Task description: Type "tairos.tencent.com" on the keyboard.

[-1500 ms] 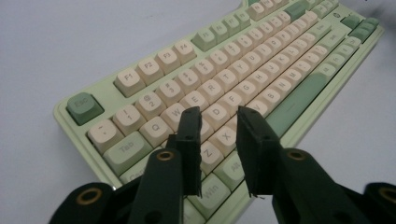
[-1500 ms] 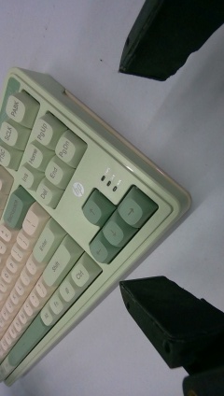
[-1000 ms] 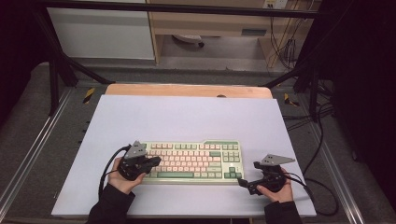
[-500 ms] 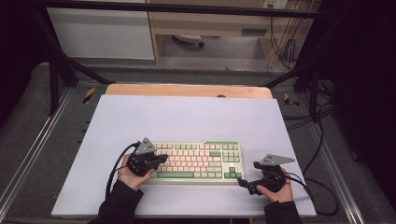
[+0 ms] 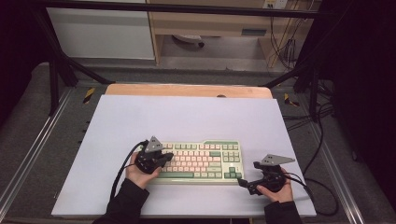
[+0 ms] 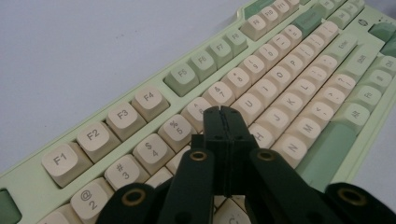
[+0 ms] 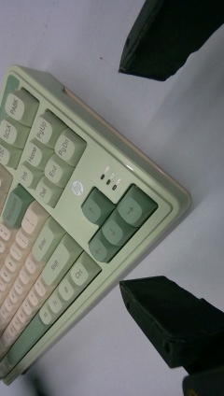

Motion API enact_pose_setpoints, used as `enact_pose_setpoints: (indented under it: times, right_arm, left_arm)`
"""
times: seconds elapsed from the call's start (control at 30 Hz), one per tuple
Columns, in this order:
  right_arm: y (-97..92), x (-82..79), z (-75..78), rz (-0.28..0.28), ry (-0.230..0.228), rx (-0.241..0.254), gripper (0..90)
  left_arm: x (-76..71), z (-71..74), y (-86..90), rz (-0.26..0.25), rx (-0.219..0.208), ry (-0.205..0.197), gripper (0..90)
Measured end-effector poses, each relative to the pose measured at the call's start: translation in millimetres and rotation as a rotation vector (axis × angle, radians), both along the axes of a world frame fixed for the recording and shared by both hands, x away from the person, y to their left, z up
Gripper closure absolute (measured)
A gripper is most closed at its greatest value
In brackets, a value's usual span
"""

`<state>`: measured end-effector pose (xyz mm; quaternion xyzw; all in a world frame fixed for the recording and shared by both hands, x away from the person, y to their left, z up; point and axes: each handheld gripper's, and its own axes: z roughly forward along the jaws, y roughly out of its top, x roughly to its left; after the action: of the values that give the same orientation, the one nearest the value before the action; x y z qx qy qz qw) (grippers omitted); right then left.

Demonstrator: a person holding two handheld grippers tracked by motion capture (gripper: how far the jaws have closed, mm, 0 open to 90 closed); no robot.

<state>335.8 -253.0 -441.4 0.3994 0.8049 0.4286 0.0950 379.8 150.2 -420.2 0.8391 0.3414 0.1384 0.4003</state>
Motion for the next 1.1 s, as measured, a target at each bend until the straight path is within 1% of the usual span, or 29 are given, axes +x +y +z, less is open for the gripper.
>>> enact_pose_setpoints:
  times: [0.17,0.57,0.67,0.7,1.03,1.07,1.1]
  right_arm:
    - [-0.1,-0.1,-0.1,0.002,0.002,-0.004,0.5]
    - [-0.2,-0.3,0.0,0.001,-0.001,-0.005,0.5]
    - [-0.3,-0.2,-0.1,0.003,-0.002,-0.007,0.5]
    - [-0.3,-0.2,-0.1,0.003,-0.002,-0.007,0.5]
    - [-0.4,-0.3,0.0,0.004,-0.001,-0.008,0.5]
    - [-0.4,-0.3,0.0,0.004,-0.001,-0.008,0.5]
    - [-0.4,-0.3,0.0,0.004,-0.001,-0.008,0.5]
  left_arm:
    - [2.3,-4.5,-1.2,0.008,0.010,0.003,90.0]
    - [3.9,-7.4,-3.3,0.007,0.007,-0.002,90.0]
    - [4.2,-8.2,-3.5,0.006,0.012,-0.003,90.0]
    - [4.5,-10.6,-4.1,0.005,0.016,-0.003,90.0]
    - [4.6,-10.1,-3.9,0.005,0.016,-0.002,90.0]
    - [-10.8,4.2,8.7,-0.014,-0.002,-0.019,90.0]
    - [-10.8,4.2,8.7,-0.014,-0.002,-0.019,90.0]
